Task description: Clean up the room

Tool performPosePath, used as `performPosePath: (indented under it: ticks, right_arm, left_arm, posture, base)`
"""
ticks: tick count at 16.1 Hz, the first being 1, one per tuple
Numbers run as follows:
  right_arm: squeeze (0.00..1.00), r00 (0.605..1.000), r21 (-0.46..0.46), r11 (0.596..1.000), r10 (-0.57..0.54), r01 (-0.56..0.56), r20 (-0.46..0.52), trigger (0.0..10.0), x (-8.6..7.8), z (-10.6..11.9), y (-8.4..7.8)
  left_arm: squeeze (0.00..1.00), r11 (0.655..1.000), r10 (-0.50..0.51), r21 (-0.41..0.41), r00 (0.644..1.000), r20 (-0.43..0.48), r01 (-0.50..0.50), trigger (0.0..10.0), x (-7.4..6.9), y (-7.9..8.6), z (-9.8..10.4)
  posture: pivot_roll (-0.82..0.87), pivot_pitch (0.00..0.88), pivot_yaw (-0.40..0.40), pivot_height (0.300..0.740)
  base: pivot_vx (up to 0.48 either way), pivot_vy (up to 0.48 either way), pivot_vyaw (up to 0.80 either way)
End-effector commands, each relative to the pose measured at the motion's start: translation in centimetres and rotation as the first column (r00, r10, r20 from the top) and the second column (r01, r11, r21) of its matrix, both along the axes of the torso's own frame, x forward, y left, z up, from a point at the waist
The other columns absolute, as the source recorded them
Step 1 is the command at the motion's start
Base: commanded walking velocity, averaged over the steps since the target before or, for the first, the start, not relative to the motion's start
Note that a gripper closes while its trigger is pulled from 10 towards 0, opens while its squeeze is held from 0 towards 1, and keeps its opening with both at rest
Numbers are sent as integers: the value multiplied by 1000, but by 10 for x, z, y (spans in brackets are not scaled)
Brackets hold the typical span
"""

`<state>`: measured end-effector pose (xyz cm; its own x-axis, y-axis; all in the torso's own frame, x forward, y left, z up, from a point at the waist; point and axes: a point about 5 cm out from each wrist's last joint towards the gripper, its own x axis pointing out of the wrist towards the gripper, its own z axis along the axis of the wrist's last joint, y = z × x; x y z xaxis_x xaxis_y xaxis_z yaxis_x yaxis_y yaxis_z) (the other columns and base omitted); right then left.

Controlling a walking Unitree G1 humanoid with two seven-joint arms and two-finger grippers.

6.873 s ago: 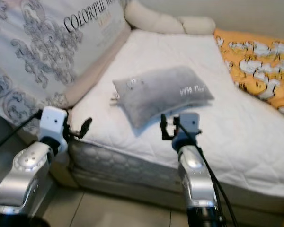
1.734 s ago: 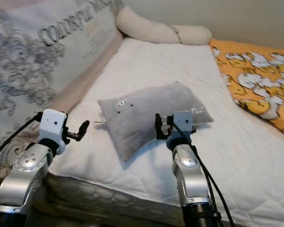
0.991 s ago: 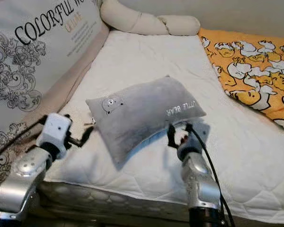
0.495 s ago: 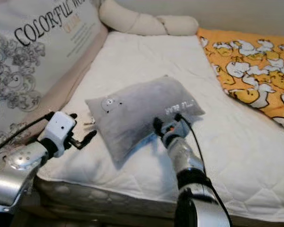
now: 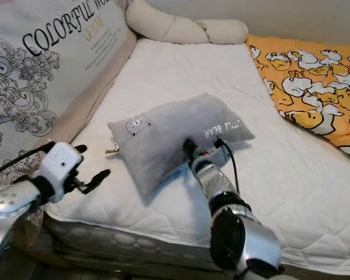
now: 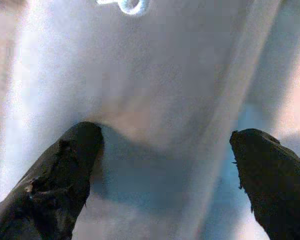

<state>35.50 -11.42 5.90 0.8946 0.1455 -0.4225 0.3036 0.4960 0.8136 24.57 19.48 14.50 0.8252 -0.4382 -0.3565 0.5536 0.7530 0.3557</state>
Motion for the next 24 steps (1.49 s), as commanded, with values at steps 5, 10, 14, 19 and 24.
performPosePath:
  ticks: [5,10,14,19,24]
  right_arm:
    - [0,999,106,993,-44,41,20,0,3,5,10]
    - [0,999,101,994,-45,45,-2,0,4,6,13]
    - [0,998,81,995,-57,58,-10,0,6,8,12]
    - [0,998,72,995,-69,69,-15,0,6,9,9]
    - [0,997,59,995,-76,76,-4,0,10,14,4]
  left_arm:
    - [0,998,-56,-6,997,-61,56,10000,-20,1,6]
    - [0,997,-77,1,992,-98,77,10000,-30,0,7]
    - [0,996,-88,0,990,-107,88,10000,-31,-2,9]
    - [0,991,-129,-48,967,-221,121,10000,-44,-4,-1]
    - [0,985,-81,-167,955,-287,33,10000,-50,-7,-13]
  posture:
    - [353,8,-5,740]
    - [368,0,8,740]
    - [368,0,6,740]
    - [367,0,4,740]
    - [326,0,-10,740]
  base:
    - [0,0,0]
    - [0,0,0]
    - [0,0,0]
    - [0,0,0]
    - [0,0,0]
